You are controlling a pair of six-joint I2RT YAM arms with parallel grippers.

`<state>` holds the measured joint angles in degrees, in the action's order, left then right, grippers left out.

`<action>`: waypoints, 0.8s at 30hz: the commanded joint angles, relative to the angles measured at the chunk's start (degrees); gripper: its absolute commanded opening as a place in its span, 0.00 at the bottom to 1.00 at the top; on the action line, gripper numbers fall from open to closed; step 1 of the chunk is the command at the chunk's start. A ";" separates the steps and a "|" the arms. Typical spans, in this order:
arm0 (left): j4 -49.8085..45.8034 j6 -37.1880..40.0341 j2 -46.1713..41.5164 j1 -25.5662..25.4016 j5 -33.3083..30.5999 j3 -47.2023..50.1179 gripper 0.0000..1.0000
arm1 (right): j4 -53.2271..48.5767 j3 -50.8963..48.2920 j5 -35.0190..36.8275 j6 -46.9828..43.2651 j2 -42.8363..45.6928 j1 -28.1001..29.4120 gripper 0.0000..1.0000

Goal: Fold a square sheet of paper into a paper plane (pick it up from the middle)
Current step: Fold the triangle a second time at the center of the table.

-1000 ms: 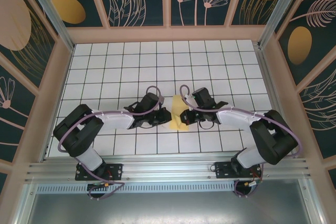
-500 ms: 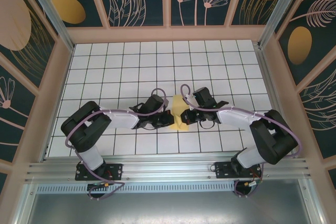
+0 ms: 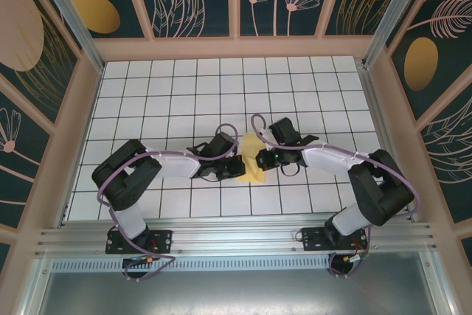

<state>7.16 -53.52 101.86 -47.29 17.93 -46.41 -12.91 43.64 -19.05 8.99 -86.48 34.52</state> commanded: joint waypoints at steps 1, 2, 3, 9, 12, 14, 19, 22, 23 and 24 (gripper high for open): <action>-4.69 2.00 2.46 -0.26 -2.89 -0.45 0.00 | -3.95 2.42 4.69 -2.53 -1.64 -0.25 0.05; -4.70 2.05 2.57 -0.25 -2.84 -0.45 0.00 | -4.23 2.89 5.51 -2.73 -1.80 -0.25 0.05; -4.70 2.06 2.77 -0.30 -2.83 -0.43 0.00 | -4.40 3.19 5.77 -3.31 -1.98 -0.26 0.05; -4.70 2.49 3.12 -0.35 -2.55 -0.71 0.00 | -3.52 4.17 8.28 -6.61 -1.80 -0.14 0.06; -4.79 2.72 3.16 -0.30 -2.46 -0.94 0.00 | -2.17 4.06 8.37 -8.34 -1.48 0.21 0.07; -4.79 2.83 3.16 -0.30 -2.29 -1.09 0.00 | -1.39 3.78 8.68 -9.60 -1.55 0.61 0.07; -4.80 2.98 3.03 -0.35 -2.29 -1.14 0.00 | -0.39 3.07 9.32 -12.92 -2.15 1.49 0.07; -4.87 2.94 2.82 -0.35 -2.39 -1.03 0.00 | 0.27 2.50 10.65 -14.64 -2.26 1.79 0.07; -4.86 2.90 2.74 -0.34 -2.38 -1.01 0.00 | 0.44 2.41 10.90 -15.35 -2.16 1.99 0.07; -4.87 2.97 2.80 -0.35 -2.31 -0.96 0.00 | 0.58 2.31 11.40 -15.83 -2.14 2.16 0.07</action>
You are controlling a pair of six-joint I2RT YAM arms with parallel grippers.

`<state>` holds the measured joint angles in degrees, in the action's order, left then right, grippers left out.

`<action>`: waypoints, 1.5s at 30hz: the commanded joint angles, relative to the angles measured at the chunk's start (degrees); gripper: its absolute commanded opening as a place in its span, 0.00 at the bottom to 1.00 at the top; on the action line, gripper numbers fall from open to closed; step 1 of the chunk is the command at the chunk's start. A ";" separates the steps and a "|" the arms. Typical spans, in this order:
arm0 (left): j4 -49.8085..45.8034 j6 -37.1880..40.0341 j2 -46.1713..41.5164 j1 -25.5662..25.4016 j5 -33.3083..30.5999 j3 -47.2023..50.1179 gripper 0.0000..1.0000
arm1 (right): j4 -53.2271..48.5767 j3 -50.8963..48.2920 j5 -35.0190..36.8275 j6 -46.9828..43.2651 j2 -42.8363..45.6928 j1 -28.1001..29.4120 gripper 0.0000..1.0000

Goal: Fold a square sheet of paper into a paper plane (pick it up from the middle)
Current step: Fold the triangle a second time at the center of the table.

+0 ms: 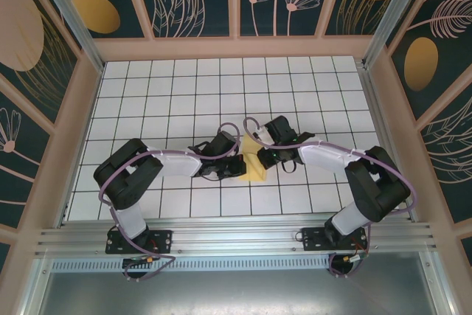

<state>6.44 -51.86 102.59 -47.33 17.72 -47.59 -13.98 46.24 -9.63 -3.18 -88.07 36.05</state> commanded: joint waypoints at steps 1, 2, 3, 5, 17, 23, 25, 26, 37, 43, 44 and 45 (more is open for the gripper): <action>-4.15 1.39 2.01 -0.26 -2.07 0.22 0.00 | 1.78 -0.40 2.51 -4.29 -0.58 0.74 0.07; -4.15 1.37 1.93 -0.24 -2.14 0.21 0.00 | 1.98 -0.48 2.89 -4.86 -0.58 0.93 0.07; -4.06 1.41 1.87 -0.26 -2.20 0.21 0.00 | 2.14 -0.54 3.11 -5.46 -0.63 1.03 0.07; -3.98 1.36 1.78 -0.29 -2.15 0.22 0.00 | 2.38 -0.56 4.03 -6.46 -1.14 1.38 0.07; -3.45 1.49 1.83 -0.27 -1.73 0.09 0.00 | 1.57 -0.06 4.61 -6.98 -3.59 1.65 0.07; -3.45 1.44 1.74 -0.30 -1.73 0.09 0.00 | 1.50 -0.21 6.17 -6.48 -3.35 1.65 0.07; -3.45 1.49 1.92 -0.30 -1.69 0.03 0.00 | 1.71 -0.29 5.77 -6.49 -3.35 1.64 0.06; -3.45 1.56 1.99 -0.30 -1.65 -0.02 0.00 | 1.93 -0.35 5.52 -6.47 -3.40 1.64 0.07; -3.76 1.67 1.87 -0.28 -1.63 -0.18 0.00 | 0.62 -0.15 5.58 -3.11 -3.79 1.58 0.06; -3.71 1.64 1.84 -0.31 -1.63 -0.07 0.00 | -0.26 -0.26 5.17 -2.02 -3.80 1.56 0.06; -3.71 1.63 1.75 -0.26 -1.63 -0.09 0.00 | -0.42 -0.26 5.05 -1.75 -3.67 1.56 0.06; -3.71 1.67 1.82 -0.30 -1.63 -0.13 0.00 | -0.73 -0.19 4.93 -1.42 -3.41 1.56 0.06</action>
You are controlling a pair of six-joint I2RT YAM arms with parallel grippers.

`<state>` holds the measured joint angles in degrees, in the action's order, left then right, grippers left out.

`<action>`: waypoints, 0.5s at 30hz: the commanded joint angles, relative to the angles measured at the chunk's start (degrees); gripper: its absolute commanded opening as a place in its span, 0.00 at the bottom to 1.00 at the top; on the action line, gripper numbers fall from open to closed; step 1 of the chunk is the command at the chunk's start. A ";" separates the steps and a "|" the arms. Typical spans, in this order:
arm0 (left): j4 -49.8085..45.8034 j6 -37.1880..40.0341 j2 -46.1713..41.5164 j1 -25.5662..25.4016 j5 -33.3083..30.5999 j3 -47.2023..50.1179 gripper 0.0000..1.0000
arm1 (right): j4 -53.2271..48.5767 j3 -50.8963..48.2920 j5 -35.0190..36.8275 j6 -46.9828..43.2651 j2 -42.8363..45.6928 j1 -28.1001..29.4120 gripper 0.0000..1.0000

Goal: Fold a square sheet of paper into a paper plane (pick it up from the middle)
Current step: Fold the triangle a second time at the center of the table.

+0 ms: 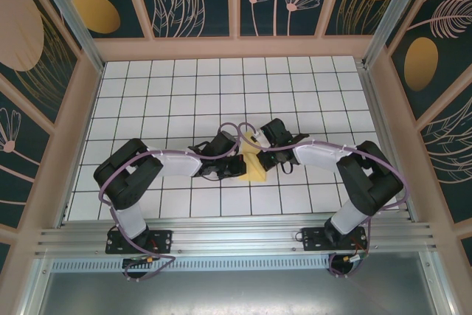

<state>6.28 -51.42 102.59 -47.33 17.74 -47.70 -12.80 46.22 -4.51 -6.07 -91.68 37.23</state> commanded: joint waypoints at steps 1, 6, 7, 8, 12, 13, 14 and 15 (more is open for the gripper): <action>-3.65 1.23 1.77 -0.26 -1.65 -0.10 0.00 | -2.22 -0.28 -0.31 1.87 0.55 0.34 0.06; -3.74 1.32 1.98 -0.31 -1.64 -0.30 0.00 | -2.58 -1.22 -0.98 2.57 3.61 0.38 0.06; -3.74 1.40 1.99 -0.30 -1.67 -0.38 0.00 | -2.63 -1.30 -0.77 2.55 4.04 0.36 0.06; -3.74 1.41 2.05 -0.30 -1.59 -0.37 0.00 | -2.45 -1.53 -0.55 2.39 4.41 0.38 0.06; -3.79 1.50 2.15 -0.29 -1.49 -0.55 0.00 | -1.16 -1.75 0.50 1.86 4.43 0.20 0.06; -3.82 1.45 2.11 -0.28 -1.50 -0.55 0.00 | -0.80 -1.77 0.63 1.61 4.22 0.21 0.06; -3.82 1.49 2.07 -0.25 -1.52 -0.55 0.00 | -0.52 -1.66 0.65 1.44 3.93 0.21 0.06; -3.82 1.49 2.05 -0.28 -1.57 -0.48 0.00 | -0.41 -1.52 0.60 1.07 3.55 0.23 0.06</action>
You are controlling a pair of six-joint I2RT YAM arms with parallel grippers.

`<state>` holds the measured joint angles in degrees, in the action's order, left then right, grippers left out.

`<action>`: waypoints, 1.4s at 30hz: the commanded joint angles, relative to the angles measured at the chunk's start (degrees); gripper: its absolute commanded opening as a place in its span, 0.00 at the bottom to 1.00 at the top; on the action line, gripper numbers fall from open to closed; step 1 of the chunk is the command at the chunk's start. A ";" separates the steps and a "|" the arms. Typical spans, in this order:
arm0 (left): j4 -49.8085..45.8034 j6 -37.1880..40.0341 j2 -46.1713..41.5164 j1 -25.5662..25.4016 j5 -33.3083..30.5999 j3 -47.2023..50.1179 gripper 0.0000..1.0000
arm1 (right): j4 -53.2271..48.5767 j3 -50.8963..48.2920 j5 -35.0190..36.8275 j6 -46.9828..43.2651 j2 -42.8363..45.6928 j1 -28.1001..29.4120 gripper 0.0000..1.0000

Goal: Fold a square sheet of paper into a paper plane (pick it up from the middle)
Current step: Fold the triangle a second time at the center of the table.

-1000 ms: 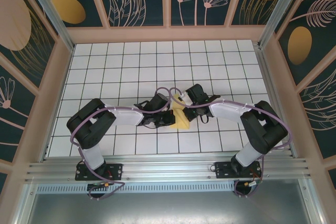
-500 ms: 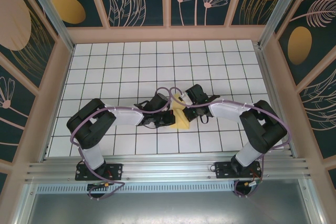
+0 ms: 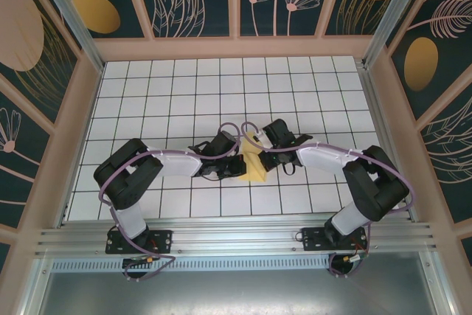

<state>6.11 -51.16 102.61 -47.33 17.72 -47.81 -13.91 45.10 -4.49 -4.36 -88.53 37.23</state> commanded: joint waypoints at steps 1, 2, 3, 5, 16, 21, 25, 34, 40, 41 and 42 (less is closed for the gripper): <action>-3.65 1.21 2.07 -0.28 -1.54 -0.40 0.00 | 0.68 -0.22 0.61 -0.98 -0.06 0.16 0.06; -3.73 1.23 2.07 -0.26 -1.54 -0.35 0.00 | 0.63 -0.04 0.83 -1.16 -0.46 0.20 0.06; -3.75 1.23 2.06 -0.30 -1.54 -0.35 0.00 | 0.53 0.07 1.04 -1.34 -0.82 0.16 0.06; -3.74 1.23 2.07 -0.25 -1.55 -0.28 0.00 | 0.55 0.16 1.07 -1.65 -1.28 0.21 0.06; -4.09 1.40 2.11 -0.30 -1.46 -0.66 0.00 | 1.88 0.15 1.60 -2.71 -2.47 0.12 0.06; -4.00 1.26 2.03 -0.26 -1.54 -0.35 0.00 | 2.09 0.07 1.94 -3.11 -3.08 0.09 0.06; -3.96 1.31 2.10 -0.27 -1.43 -0.57 0.00 | 2.35 -0.10 2.33 -3.26 -3.35 -0.01 0.06; -4.35 1.54 2.08 -0.23 -1.46 -0.70 0.00 | 2.95 -0.21 1.66 -3.54 -2.89 0.03 0.07; -4.18 1.50 2.17 -0.31 -1.41 -0.93 0.00 | 4.16 -0.97 -1.11 -3.61 -0.40 -0.14 0.07; -4.26 1.50 2.14 -0.26 -1.53 -0.97 0.00 | 4.15 -0.98 -1.13 -3.62 -0.33 -0.23 0.07; -4.25 1.50 2.13 -0.26 -1.54 -1.04 0.00 | 4.00 -1.02 -0.98 -3.64 -0.47 -0.32 0.07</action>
<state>5.48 -51.00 102.80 -47.33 17.72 -48.38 -11.31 44.84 -4.08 -7.20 -90.76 37.17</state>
